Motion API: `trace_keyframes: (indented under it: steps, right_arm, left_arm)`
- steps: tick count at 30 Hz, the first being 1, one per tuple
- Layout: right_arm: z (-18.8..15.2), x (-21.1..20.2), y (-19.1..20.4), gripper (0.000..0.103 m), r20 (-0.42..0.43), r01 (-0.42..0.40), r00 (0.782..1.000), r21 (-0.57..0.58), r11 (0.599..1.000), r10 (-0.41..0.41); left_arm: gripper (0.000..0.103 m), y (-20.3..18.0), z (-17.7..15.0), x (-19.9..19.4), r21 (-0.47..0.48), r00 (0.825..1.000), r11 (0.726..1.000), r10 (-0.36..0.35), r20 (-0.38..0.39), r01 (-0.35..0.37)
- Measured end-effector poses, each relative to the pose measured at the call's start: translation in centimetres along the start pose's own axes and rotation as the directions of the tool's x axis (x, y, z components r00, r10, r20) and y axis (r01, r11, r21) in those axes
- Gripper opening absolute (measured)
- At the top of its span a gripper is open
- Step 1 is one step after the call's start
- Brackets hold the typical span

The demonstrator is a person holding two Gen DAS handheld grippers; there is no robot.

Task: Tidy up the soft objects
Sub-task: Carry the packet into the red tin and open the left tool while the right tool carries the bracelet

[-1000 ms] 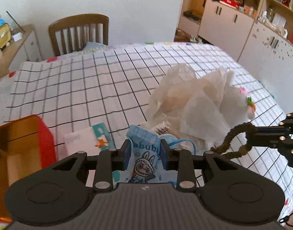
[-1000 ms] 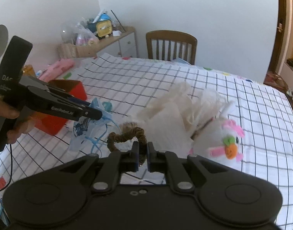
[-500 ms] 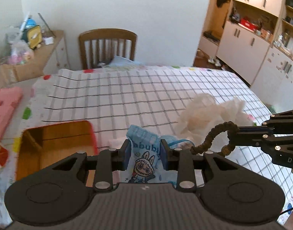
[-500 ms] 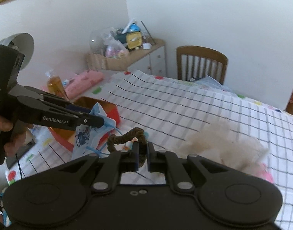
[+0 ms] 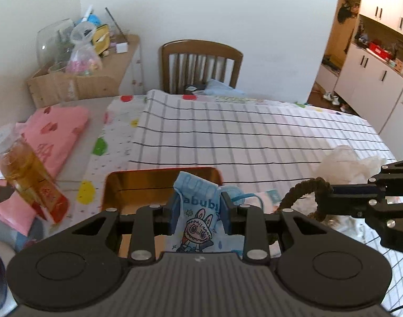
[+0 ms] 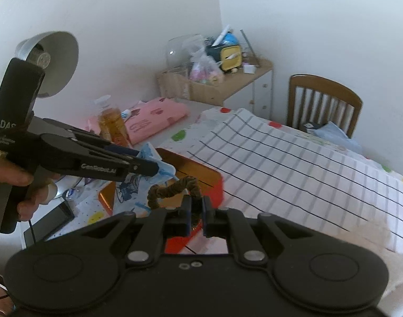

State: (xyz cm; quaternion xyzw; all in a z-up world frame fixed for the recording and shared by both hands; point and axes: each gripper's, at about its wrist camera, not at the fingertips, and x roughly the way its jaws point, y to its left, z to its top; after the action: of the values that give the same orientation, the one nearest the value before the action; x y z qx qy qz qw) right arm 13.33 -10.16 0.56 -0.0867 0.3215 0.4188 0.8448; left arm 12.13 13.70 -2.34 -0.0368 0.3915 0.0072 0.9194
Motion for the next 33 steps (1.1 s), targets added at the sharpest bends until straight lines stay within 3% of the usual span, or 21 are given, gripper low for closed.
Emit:
trace_keyframes:
  steps: [13, 22, 33]
  right_arm:
    - [1.2, 7.7, 3.7, 0.007, -0.106, 0.004, 0.994, -0.068, 0.998, -0.011]
    - [0.0, 11.8, 5.5, 0.008, -0.218, -0.012, 0.976, -0.135, 0.991, -0.017]
    - [-0.8, 12.8, 5.1, 0.016, -0.243, -0.004, 0.97, -0.1, 0.995, -0.021]
  left_arm:
    - [0.031, 4.9, 0.0, 5.9, 0.012, 0.994, 0.997, 0.073, -0.083, -0.072]
    - [0.031, 4.9, -0.3, 9.8, 0.055, 0.987, 0.996, 0.073, -0.143, -0.066]
    - [0.031, 4.2, -1.2, 12.1, 0.064, 0.976, 0.997, 0.049, -0.213, -0.037]
